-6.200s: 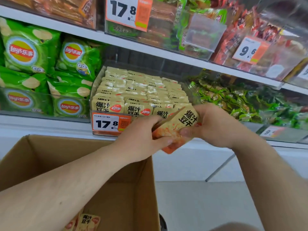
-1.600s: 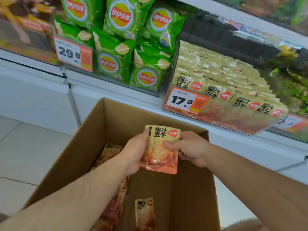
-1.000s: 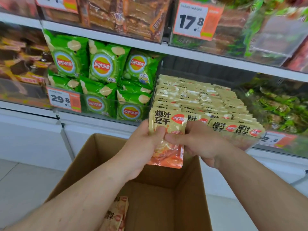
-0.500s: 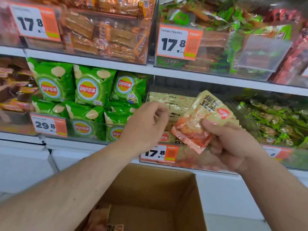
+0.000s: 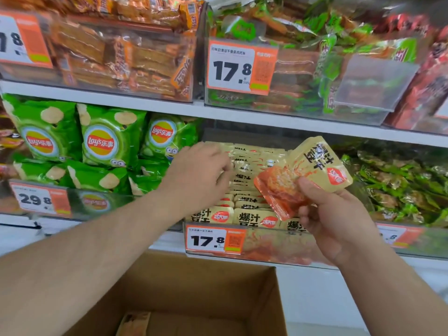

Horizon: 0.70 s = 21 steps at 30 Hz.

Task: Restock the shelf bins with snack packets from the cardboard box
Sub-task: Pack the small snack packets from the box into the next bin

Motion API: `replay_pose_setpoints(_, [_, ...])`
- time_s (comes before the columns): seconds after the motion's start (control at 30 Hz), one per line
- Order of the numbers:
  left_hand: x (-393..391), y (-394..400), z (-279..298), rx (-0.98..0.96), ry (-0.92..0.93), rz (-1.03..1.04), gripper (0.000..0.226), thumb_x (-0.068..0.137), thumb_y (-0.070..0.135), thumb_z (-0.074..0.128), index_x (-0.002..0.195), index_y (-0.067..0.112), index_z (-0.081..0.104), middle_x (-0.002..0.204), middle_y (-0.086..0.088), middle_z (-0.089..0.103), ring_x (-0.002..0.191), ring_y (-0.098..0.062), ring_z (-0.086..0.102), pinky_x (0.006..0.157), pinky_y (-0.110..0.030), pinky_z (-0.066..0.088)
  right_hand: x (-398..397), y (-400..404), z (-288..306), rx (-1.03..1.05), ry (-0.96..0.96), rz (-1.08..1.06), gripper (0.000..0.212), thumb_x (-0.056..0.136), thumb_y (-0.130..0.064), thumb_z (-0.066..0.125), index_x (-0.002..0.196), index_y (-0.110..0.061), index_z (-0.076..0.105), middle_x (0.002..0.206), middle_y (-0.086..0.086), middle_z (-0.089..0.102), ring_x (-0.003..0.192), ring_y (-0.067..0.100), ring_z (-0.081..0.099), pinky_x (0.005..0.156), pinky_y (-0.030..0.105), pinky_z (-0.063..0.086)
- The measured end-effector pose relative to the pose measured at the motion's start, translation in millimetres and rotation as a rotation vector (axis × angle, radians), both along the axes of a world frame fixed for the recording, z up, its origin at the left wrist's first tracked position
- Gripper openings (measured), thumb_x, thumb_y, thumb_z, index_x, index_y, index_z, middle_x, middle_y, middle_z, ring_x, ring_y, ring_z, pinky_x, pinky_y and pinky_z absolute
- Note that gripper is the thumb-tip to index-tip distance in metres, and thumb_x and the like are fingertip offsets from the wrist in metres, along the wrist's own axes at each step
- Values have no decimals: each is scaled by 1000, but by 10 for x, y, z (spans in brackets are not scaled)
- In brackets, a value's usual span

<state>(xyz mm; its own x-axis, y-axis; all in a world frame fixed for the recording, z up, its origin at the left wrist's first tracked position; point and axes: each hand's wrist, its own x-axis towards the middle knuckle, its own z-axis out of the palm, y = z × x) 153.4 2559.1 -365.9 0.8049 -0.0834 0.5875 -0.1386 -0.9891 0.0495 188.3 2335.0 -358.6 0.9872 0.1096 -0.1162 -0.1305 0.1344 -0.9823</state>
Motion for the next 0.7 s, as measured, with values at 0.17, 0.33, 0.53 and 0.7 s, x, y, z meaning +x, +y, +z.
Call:
replay_pose_setpoints(0.17, [-537, -412, -589, 157, -47, -117, 28, 79, 41, 54, 88, 20, 70, 89, 2, 62, 89, -23, 56, 77, -39, 39, -26, 4, -41, -14, -35, -33, 7, 87, -19, 72, 84, -16, 66, 62, 2, 57, 39, 9, 43, 43, 23, 36])
replay_pose_setpoints(0.33, [-434, -580, -698, 157, 27, 39, 35, 74, 51, 67, 92, 21, 71, 94, 2, 67, 93, -25, 60, 80, -39, 33, -131, 37, -33, -6, -60, -24, 16, 85, -20, 74, 96, -12, 66, 66, 5, 59, 41, 10, 44, 46, 26, 36])
replay_pose_setpoints(0.53, [-333, -688, -663, 71, 56, 132, 30, 52, 34, 90, 71, 24, 69, 74, 9, 66, 82, -21, 59, 73, -35, 27, -229, 3, 22, 11, -73, -17, 10, 86, -19, 73, 88, -12, 67, 74, 11, 59, 42, 11, 43, 50, 29, 36])
replay_pose_setpoints(0.7, [-304, -641, -634, 21, 61, 134, 36, 40, 25, 92, 62, 26, 64, 68, 16, 62, 79, -15, 56, 70, -33, 20, -250, -94, 62, 14, -150, -8, 14, 87, -18, 73, 96, -9, 67, 68, 7, 58, 42, 11, 44, 46, 27, 38])
